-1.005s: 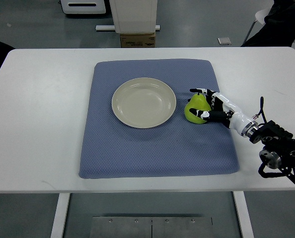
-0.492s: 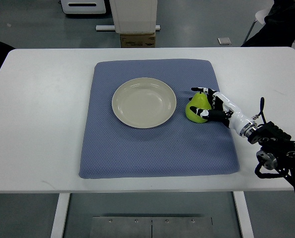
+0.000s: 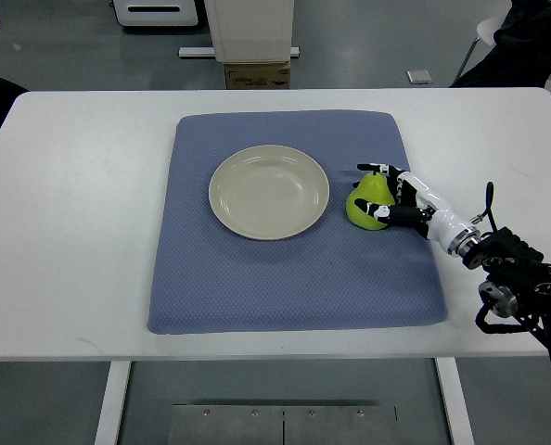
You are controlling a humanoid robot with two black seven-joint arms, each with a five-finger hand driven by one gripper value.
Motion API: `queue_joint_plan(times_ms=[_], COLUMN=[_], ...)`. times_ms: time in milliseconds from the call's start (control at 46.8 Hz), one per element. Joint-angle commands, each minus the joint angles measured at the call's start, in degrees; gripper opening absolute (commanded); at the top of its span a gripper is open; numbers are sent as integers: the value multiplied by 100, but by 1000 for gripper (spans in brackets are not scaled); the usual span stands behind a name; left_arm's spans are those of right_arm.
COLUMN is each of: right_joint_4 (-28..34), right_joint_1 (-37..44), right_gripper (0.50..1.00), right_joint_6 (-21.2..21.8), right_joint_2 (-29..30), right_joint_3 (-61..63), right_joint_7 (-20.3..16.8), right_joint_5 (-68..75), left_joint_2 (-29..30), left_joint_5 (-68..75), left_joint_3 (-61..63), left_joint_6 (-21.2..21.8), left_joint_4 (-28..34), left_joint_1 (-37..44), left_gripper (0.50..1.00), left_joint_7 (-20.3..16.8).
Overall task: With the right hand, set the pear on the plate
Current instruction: 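Close the right hand fingers around the green pear, then lift the pear with the right hand and carry it over the plate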
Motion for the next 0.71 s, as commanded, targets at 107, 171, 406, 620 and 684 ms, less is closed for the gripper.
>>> queue_joint_plan(times_ms=[107, 171, 406, 620, 684], right_joint_4=[12, 12, 3, -14, -32], right_joint_1=[-1, -1, -1, 16, 43], right_gripper=[755, 778, 813, 584, 500], right_joint_6=[0, 0, 0, 0, 9], right_joint_2=[-1, -1, -1, -36, -45], right_joint_3=[-94, -155, -261, -278, -270], right_joint_7=[0, 0, 0, 0, 0], right_joint_5=[-5, -5, -5, -14, -5], left_joint_2=[0, 0, 0, 0, 0], left_joint_5=[0, 0, 0, 0, 0], left_joint_3=[0, 0, 0, 0, 0], left_joint_6=[0, 0, 0, 0, 0], left_joint_4=[0, 0, 0, 0, 0], left_joint_1=[0, 0, 0, 0, 0], left_gripper=[1000, 1000, 1000, 1000, 1000], left_joint_7=[0, 0, 0, 0, 0])
